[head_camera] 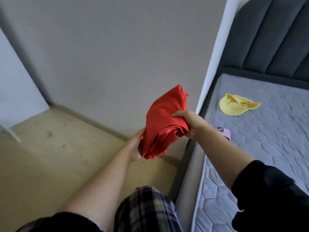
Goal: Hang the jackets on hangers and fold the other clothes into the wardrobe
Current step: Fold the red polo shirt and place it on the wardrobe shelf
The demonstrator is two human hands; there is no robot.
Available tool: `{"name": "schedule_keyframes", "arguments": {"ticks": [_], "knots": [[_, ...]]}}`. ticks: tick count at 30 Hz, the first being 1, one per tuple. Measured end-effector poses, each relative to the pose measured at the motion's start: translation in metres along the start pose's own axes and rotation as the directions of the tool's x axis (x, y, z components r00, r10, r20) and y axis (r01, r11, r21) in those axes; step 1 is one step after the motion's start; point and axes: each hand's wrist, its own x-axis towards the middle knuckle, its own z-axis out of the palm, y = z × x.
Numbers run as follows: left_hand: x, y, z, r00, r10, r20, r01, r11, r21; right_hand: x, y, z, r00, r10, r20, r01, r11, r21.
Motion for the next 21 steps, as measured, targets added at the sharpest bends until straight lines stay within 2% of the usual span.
{"name": "schedule_keyframes", "arguments": {"ticks": [2, 6, 10, 14, 17, 21], "knots": [[-0.009, 0.036, -0.052, 0.999, 0.016, -0.045, -0.018, 0.998, -0.054, 0.024, 0.000, 0.061, 0.999, -0.007, 0.051, 0.007, 1.000, 0.013], [-0.010, 0.108, -0.162, 0.992, 0.072, -0.105, -0.098, 0.957, -0.273, 0.090, 0.003, 0.185, 0.972, 0.033, 0.231, -0.040, 0.999, 0.026], [-0.007, 0.190, -0.255, 0.964, 0.166, -0.208, -0.231, 0.911, -0.341, 0.156, -0.004, 0.302, 0.933, 0.103, 0.346, -0.075, 0.993, -0.094], [-0.036, 0.270, -0.311, 0.928, 0.206, -0.311, -0.298, 0.910, -0.287, 0.176, -0.039, 0.397, 0.887, 0.181, 0.424, -0.112, 0.977, -0.183], [-0.089, 0.340, -0.325, 0.897, 0.215, -0.385, -0.313, 0.925, -0.213, 0.163, -0.091, 0.458, 0.849, 0.226, 0.478, -0.137, 0.967, -0.214], [-0.180, 0.460, -0.324, 0.819, 0.246, -0.518, -0.343, 0.934, -0.098, 0.123, -0.191, 0.544, 0.794, 0.199, 0.574, -0.047, 0.962, -0.268]]}}
